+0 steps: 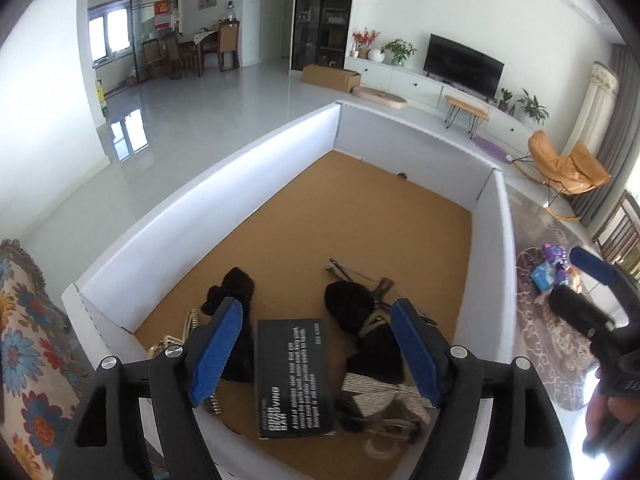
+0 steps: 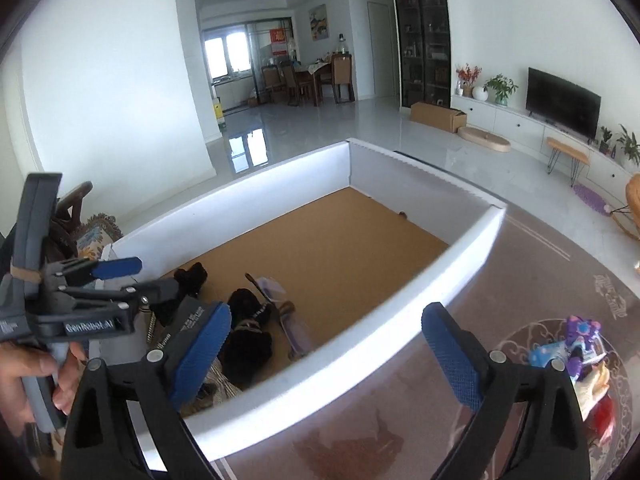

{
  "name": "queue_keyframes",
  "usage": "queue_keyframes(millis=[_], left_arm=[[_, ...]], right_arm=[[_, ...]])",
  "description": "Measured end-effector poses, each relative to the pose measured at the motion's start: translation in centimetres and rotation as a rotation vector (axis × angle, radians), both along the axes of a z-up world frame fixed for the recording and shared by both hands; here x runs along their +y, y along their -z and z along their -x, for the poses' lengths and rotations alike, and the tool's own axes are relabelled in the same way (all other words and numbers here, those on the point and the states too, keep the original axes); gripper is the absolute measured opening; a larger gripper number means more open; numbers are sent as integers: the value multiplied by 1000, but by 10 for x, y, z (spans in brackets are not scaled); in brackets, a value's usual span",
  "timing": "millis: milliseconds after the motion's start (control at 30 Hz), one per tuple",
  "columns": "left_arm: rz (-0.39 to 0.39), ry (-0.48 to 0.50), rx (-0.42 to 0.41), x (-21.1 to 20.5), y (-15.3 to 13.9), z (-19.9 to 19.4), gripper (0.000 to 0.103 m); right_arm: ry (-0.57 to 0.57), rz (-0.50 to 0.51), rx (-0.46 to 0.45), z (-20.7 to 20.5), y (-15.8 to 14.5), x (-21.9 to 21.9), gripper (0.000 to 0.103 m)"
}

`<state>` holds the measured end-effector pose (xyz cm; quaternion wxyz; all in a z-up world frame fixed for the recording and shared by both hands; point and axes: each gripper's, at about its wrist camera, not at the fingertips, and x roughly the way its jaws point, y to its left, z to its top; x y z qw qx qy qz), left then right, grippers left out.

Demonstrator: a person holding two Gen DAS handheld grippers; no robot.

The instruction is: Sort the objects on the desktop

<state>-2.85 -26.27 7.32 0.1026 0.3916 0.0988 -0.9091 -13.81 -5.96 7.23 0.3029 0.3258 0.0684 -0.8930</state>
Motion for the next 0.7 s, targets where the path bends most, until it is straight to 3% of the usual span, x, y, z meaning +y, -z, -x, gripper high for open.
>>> queue_keyframes(millis=[100,233,300,400,533,700], left_arm=[[-39,119,80,45,-20,-15,76],[-90,321,117,126,-33,-20,82],[-112,417,107,167,-27,-24,93],[-93,519,53,224,-2,-25,95],[-24,551,-60,276,54,-10,95],[28,495,-153,289,100,9,95]], right_arm=[[86,-67,37,-28,22,64,102],[239,-159,-57,-52,69,157,102],[323,-184,-96,-66,86,203,102],[451,-205,-150,-82,105,259,102],[561,-199,-188,-94,117,300,102],[586,-151,-206,-102,121,309,102]])
